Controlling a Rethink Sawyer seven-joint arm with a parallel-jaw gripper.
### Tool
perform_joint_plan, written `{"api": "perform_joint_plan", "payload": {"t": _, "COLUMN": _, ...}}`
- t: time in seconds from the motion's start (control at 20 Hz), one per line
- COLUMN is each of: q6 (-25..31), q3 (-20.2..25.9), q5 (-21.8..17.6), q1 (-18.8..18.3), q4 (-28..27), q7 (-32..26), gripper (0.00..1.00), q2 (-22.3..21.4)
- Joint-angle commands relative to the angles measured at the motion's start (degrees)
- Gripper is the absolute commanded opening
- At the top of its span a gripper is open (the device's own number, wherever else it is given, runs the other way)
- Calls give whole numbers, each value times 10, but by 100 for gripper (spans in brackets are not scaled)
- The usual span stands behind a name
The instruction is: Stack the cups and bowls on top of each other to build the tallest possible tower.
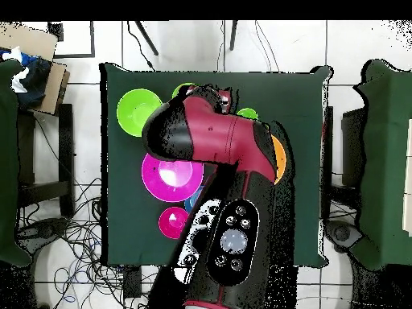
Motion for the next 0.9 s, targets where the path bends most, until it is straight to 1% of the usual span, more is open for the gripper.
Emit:
{"api": "perform_joint_plan", "payload": {"t": 0.05, "q6": 37, "q3": 44, "q5": -35, "q1": 2, "q4": -23, "q7": 11, "gripper": 100, "q2": 34}}
{"api": "perform_joint_plan", "payload": {"t": 0.55, "q6": 70, "q3": 18, "q5": -22, "q1": 17, "q4": -58, "q7": 34, "gripper": 100, "q2": 55}}
{"api": "perform_joint_plan", "payload": {"t": 0.75, "q6": 90, "q3": 12, "q5": -12, "q1": 20, "q4": -86, "q7": 40, "gripper": 100, "q2": 72}}
{"api": "perform_joint_plan", "payload": {"t": 0.9, "q6": 92, "q3": -1, "q5": 1, "q1": 29, "q4": -117, "q7": 66, "gripper": 100, "q2": 95}}
